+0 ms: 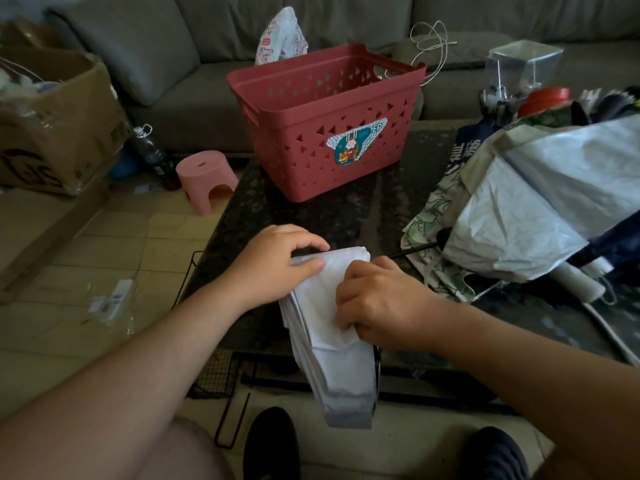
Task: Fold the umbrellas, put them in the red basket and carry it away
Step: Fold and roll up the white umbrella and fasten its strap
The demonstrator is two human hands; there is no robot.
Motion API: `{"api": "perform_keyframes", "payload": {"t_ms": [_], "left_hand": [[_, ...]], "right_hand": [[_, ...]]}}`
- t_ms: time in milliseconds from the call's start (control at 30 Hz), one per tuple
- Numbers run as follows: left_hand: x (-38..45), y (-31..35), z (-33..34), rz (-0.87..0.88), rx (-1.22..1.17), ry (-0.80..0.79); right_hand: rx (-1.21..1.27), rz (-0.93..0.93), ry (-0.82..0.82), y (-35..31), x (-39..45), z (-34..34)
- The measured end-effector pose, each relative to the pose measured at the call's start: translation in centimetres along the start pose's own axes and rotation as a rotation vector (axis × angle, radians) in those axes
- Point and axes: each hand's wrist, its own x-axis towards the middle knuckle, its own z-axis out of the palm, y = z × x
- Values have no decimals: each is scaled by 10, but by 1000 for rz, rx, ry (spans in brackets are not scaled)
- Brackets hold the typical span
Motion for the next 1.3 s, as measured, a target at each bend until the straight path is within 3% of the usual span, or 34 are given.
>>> {"api": "perform_keyframes", "payload": {"t_ms": [233,433,600,700,933,1300], "left_hand": [[-1,-7,14,-99,-6,-235],[0,-2,24,-136,-1,-294],[1,7,24,-186,109,-307],[2,12,20,-284,256,-392],[13,22,19,-343,368,-517],[11,27,18,-331,459,-531]], "right_hand": [[75,40,-119,-9,-6,-5],[255,317,232,13,15,-4],[201,566,-69,33,20,11],[153,528,-174,38,19,17],[136,468,-204,31,22,11],[108,449,-232,24,27,7]]}}
